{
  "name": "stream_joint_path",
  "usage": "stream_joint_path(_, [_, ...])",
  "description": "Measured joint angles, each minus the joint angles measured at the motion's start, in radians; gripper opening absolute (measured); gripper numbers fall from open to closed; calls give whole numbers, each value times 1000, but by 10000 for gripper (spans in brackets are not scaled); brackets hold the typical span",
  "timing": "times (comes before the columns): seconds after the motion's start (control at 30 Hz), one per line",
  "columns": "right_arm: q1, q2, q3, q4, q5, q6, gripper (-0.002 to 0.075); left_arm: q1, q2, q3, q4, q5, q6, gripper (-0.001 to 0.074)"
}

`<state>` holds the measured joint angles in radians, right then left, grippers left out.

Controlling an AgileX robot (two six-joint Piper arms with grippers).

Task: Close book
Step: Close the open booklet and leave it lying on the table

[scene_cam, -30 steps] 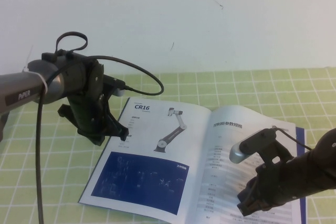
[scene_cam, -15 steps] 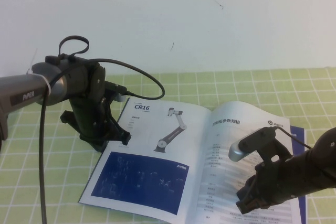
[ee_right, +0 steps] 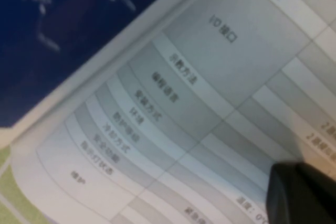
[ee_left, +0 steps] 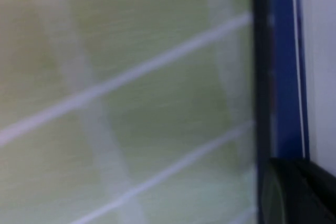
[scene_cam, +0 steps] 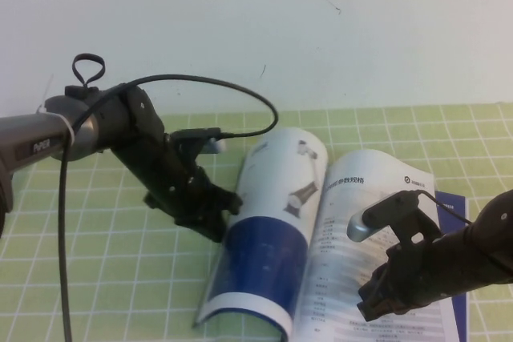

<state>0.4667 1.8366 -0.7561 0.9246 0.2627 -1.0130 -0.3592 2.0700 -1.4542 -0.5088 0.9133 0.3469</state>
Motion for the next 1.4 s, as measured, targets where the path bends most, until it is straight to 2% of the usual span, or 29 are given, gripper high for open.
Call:
stream_joint_path(0.23, [0, -3, -3, 8, 11, -44, -1, -2, 5, 0, -518, 188, 353, -4])
stream_joint_path(0.37, [-10, -59, 7, -57, 46, -54, -2, -3, 5, 0, -718, 254, 469, -4])
stream_joint_path(0.63, [-125, -386, 27, -253, 408, 77, -3, -16, -10, 0, -828, 262, 502, -4])
stream_joint_path(0.9, [-159, -765, -4, -525, 657, 291, -3, -122, -50, 0, -1113, 262, 516, -4])
stream_joint_path(1.07, [-159, -942, -57, -677, 792, 391, -3, -188, -52, -7, -1146, 262, 530, -4])
stream_joint_path(1.27, [-159, -1114, -63, -814, 863, 513, -3, -186, -96, -36, -1144, 246, 534, -4])
stream_joint_path(1.33, [-159, -1176, -51, -859, 849, 556, -3, -175, -148, -39, -1077, 169, 522, -4])
stream_joint_path(1.4, [-159, -1235, -25, -903, 820, 597, -3, -169, -220, -39, -908, 58, 483, -4])
